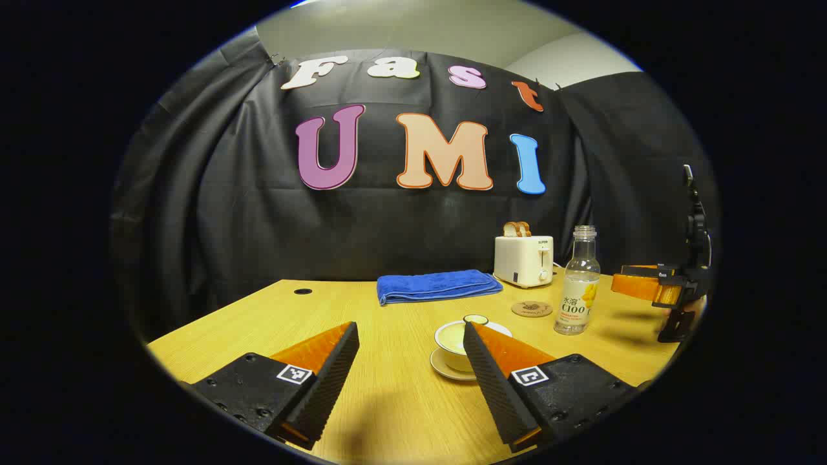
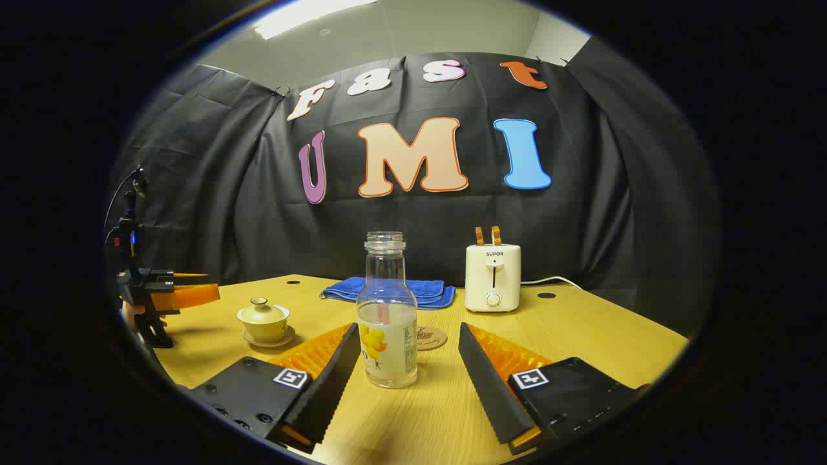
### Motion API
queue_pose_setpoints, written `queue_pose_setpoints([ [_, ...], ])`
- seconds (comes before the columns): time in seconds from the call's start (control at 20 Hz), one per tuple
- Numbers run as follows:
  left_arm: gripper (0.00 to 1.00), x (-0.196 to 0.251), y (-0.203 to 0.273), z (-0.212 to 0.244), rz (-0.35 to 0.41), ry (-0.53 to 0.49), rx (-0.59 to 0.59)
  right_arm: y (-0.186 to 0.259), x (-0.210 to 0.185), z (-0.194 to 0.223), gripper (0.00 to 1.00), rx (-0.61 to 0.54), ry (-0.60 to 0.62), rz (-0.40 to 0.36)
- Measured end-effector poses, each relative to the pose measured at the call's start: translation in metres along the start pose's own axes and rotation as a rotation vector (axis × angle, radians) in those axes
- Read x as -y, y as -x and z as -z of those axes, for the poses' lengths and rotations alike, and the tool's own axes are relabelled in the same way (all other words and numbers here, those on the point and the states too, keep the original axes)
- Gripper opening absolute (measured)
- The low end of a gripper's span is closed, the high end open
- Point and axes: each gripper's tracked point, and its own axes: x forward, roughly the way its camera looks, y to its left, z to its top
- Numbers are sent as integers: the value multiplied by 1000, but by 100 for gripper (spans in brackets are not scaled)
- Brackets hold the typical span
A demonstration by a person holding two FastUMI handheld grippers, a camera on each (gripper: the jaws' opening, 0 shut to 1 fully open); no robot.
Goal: Open the teacup lid with one hand, grasp the water bottle and pour water into the teacup with the other hand; after pouring, place the water bottle on the coaster and then close the teacup lid.
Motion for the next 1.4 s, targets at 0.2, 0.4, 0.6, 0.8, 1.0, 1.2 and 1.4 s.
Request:
queue_pose_setpoints([
  [0.2, 94, 1, 1, 1, 5, 0, 3, 1, 0, 0, 94, 2, 0, -1],
  [0.4, 95, 3, 3, 0, 5, -1, 8, 3, -1, 0, 98, 4, 1, -2],
  [0.6, 95, 2, 1, 0, -9, 0, 7, 5, -2, -3, 94, 4, 0, -3],
  [0.8, 95, 9, -1, 1, 13, 1, 7, 8, -3, -3, 94, 2, -1, -7],
  [1.0, 95, 14, -3, 1, 27, 2, 9, 10, -5, -5, 94, 2, -1, -8],
  [1.2, 95, 22, -5, 0, 62, 2, 13, 10, -6, -5, 94, 0, -1, -14],
  [1.4, 95, 33, -14, 1, 110, 3, 10, 10, -7, -6, 94, 0, -1, -17],
])
